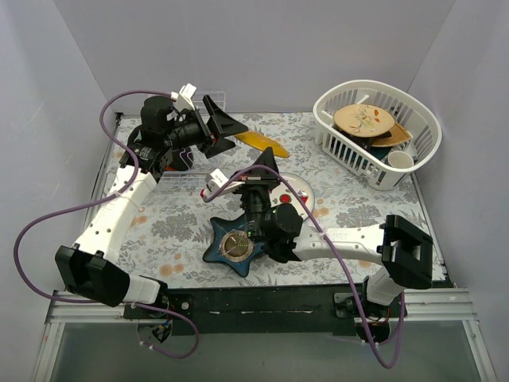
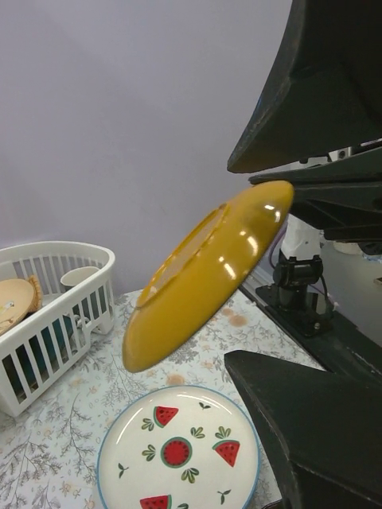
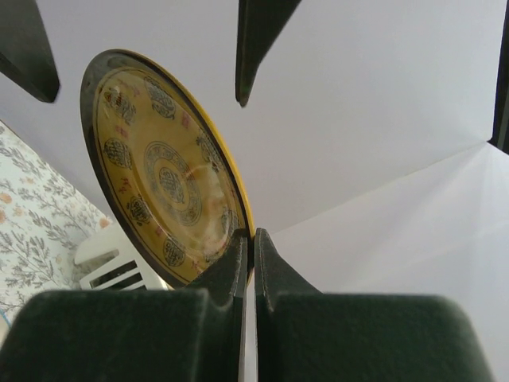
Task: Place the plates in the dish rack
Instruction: Pick up the plate at the center of the board.
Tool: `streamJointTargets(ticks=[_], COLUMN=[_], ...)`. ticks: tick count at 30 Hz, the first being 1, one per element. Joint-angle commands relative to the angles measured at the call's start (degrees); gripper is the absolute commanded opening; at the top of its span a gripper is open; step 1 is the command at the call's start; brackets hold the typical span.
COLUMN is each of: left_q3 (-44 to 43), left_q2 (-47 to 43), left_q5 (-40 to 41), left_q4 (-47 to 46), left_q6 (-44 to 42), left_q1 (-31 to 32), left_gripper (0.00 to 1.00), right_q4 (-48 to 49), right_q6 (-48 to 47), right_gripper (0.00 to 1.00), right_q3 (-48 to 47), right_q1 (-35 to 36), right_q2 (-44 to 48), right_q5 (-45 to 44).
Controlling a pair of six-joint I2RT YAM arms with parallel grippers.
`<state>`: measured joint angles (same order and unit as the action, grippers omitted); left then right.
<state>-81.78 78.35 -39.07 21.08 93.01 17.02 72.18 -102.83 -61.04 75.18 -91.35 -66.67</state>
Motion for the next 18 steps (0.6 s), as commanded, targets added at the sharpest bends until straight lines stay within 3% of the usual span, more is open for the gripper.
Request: streamJointTargets(ticks=[1,4,7,15,18], left_q3=[1.0,1.62,2.32,3.2,3.73], left_q2=[-0.83,-0.65,-0.65,0.05,0.4], left_q5=[0.22,0.75,0.57,-0.04,0.13], left_q4=[-2.62,-3.06,-3.94,-6.05,-6.75], left_q6=[0.59,0.68,1.12,2.0,2.35], left_q1=[1.53,1.88,1.97,2.14,2.15], left_gripper=[0.93,0.93,0.87,0.4,0.38], right_q4=[36.01,36.01,36.1,36.01,36.1], right_q6=[-1.5,-1.76,-1.68,-0.36,-0.01], right_gripper=[0.01,0.01,0.01,0.01,0.01], right_q3=[-1.01,-1.45,-1.46,-0.31,-0.05], right_q1=[2.6,3.83,4.45,5.15,5.42], right_q2=[2.32,2.76,3.2,3.9,4.25], right_q5=[1.28,1.2,1.2,0.49,-0.03])
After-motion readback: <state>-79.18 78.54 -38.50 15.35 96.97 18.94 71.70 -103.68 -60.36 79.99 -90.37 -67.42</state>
